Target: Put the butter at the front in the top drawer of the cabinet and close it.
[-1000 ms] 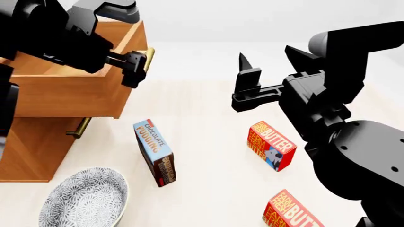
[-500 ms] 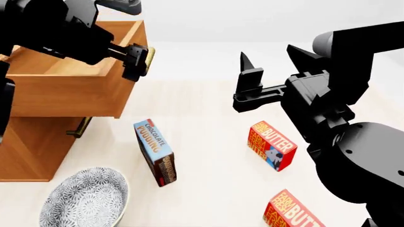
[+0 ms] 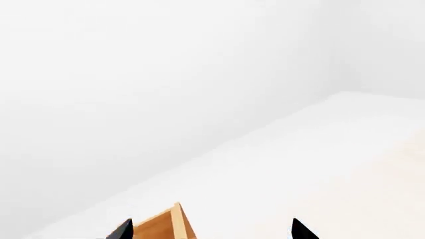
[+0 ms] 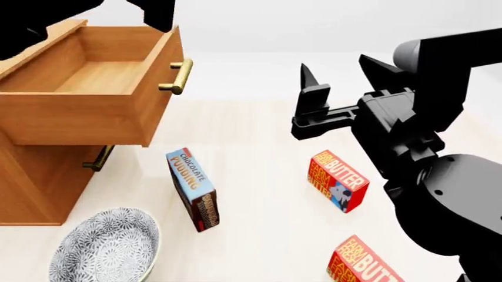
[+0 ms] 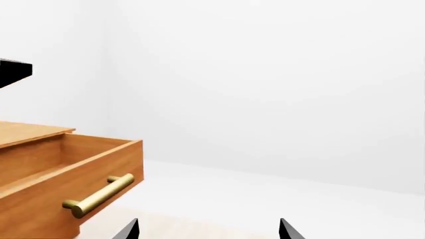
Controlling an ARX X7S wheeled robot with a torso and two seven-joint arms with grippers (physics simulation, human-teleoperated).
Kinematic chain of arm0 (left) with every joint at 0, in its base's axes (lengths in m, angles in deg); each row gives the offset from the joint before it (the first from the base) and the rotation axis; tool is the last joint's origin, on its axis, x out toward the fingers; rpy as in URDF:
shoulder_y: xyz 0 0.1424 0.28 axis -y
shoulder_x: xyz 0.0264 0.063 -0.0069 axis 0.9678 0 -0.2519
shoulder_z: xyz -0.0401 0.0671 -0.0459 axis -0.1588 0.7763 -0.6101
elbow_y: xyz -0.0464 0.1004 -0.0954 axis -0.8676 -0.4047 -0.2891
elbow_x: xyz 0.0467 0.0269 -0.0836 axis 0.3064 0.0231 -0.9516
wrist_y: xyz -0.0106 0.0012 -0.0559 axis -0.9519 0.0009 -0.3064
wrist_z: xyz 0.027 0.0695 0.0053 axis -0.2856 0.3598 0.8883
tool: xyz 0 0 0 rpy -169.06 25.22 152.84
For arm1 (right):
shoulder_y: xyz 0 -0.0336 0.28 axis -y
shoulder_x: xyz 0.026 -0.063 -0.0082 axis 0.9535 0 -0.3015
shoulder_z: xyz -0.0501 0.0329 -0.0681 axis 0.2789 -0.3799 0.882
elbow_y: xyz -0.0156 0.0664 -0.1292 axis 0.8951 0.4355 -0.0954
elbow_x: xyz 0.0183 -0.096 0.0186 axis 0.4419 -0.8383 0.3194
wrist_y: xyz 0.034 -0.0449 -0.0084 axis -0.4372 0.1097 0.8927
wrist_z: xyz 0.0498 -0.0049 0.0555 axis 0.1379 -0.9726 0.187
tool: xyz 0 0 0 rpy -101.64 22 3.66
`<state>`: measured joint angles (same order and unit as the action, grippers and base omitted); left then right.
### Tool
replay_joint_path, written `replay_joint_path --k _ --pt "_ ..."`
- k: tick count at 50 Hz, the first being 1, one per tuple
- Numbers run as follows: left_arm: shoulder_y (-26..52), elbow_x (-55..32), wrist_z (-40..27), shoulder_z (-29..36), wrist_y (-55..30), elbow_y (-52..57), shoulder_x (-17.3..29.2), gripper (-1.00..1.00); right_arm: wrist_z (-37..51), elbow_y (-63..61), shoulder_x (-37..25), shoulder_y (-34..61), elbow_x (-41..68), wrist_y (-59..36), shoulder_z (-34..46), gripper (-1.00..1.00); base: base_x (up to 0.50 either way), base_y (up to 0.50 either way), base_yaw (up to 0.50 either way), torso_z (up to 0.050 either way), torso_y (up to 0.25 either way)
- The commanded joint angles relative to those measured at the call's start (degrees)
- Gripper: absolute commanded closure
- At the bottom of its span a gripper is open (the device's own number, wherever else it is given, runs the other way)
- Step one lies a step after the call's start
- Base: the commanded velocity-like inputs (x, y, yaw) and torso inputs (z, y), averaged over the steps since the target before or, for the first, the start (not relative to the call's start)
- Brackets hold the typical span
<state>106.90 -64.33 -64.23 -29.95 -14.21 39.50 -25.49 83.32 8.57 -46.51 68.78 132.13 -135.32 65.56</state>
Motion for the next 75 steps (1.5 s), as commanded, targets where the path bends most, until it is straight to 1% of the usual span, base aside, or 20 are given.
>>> replay_joint_path --k 1,4,8,11,12,14,17,23,25,29,32,34,37,44,46,49,52,58,63,75 --pt "-13.91 2.47 -10.83 -7.81 9.59 25.19 5.52 -1.0 0.41 -0.4 -0.85 -0.48 0.41 0.68 0.12 -1.0 0.0 0.0 0.0 0.0 0.0" --pt "-18.99 3.37 -14.63 -12.48 11.55 31.19 6.49 -1.0 0.42 -0.3 -1.08 -0.74 0.18 0.89 0.07 -1.0 0.0 0.0 0.0 0.0 0.0" --pt "-25.61 2.63 -18.31 -17.74 9.93 38.17 7.71 -1.0 0.71 -0.4 -1.14 -0.73 0.4 0.87 0.13 -1.0 0.0 0.0 0.0 0.0 0.0" --pt "-31.78 0.77 -20.12 -23.15 9.3 42.84 6.62 -1.0 0.8 -0.45 -1.21 -0.85 0.35 0.99 0.2 -1.0 0.0 0.0 0.0 0.0 0.0" --pt "-33.89 1.02 -20.23 -23.99 10.66 44.01 6.51 -1.0 0.8 -0.48 -1.24 -0.93 0.33 1.07 0.2 -1.0 0.0 0.0 0.0 0.0 0.0" --pt "-41.09 3.61 -19.4 -24.49 17.68 46.9 6.8 -1.0 0.82 -0.64 -1.31 -1.22 0.29 1.27 0.14 -1.0 0.0 0.0 0.0 0.0 0.0" --pt "-48.78 5.5 -19.27 -26.13 22.67 49.75 6.9 -1.0 0.99 -0.85 -1.58 -1.3 0.55 1.23 0.04 -1.0 0.0 0.0 0.0 0.0 0.0" --pt "-56.12 1.92 -19.45 -32.13 21.26 53.12 8.34 -1.0 2.08 -1.32 -3.0 0.24 2.45 -0.28 -0.48 -1.0 0.0 0.0 0.0 0.0 0.0" --pt "-57.69 -1.0 -21.48 -33.95 21.72 53.75 10.05 -1.0 2.58 -1.5 -3.69 0.88 3.28 -1.2 -0.46 -1.0 0.0 0.0 0.0 0.0 0.0" --pt "-61.73 -8.48 -26.87 -35.26 26.83 53.76 16.12 -1.0 4.53 -0.38 -4.72 2.02 7.31 -3.57 -1.16 -1.0 0.0 0.0 0.0 0.0 0.0" --pt "-65.87 -8.97 -29.62 -34.13 31.21 53.73 20.28 -1.0 7.64 1.44 -6.71 3.96 12.81 -7.11 -1.41 -1.0 0.0 0.0 0.0 0.0 0.0" --pt "-68.14 -8.89 -30.09 -34.47 33.29 53.59 21.26 -1.0 8.77 2.2 -8.24 4.81 15.58 -8.31 -2.1 -1.0 0.0 0.0 0.0 0.0 0.0" --pt "-69.54 -9.22 -30.88 -35.03 34.79 53.45 22.5 -1.0 8.65 2.23 -12.16 5.62 17.97 -10.63 -2.32 -1.0 0.0 0.0 0.0 0.0 0.0" --pt "-70.13 -9.36 -31.78 -34.08 36.98 53.21 24.43 -1.0 0.27 1.65 -22.74 1.79 19.0 -11.94 -7.58 -1.0 0.0 0.0 0.0 0.0 0.0" --pt "-70.26 -9.36 -32.07 -33.91 37.5 53.1 24.61 -1.0 -1.93 1.31 -24.21 0.74 18.2 -11.58 -8.61 -1.0 0.0 0.0 0.0 0.0 0.0" --pt "-70.24 -9.08 -32.21 -32.83 38.13 52.97 24.74 -1.0 -10.06 1.2 -26.94 -0.65 15.34 -10.21 -9.81 -1.0 0.0 0.0 0.0 0.0 0.0" --pt "-69.85 -9.4 -32.34 -32.35 38.57 52.87 25.16 -1.0 -11.55 5.43 -28.04 0.53 16.39 -11.07 -9.47 -1.0 0.0 0.0 0.0 0.0 0.0" --pt "-69.32 -9.62 -32.29 -31.36 39.35 52.51 25.76 -1.0 -16.33 15.97 -29.77 7.48 16.39 -16.83 -2.22 -1.0 0.0 0.0 0.0 0.0 0.0" --pt "-69.85 -8.84 -31.81 -30.57 40.4 52.1 25.79 -1.0 -23.72 22.78 -29.22 16.09 11.8 -21.57 8.14 -1.0 0.0 0.0 0.0 0.0 0.0" --pt "-67.88 -10.13 -31.58 -28.11 40.8 51.49 26.03 -1.0 -38.76 35.4 -26.43 32.55 0.67 -22.25 30.35 -1.0 0.0 0.0 0.0 0.0 0.0"
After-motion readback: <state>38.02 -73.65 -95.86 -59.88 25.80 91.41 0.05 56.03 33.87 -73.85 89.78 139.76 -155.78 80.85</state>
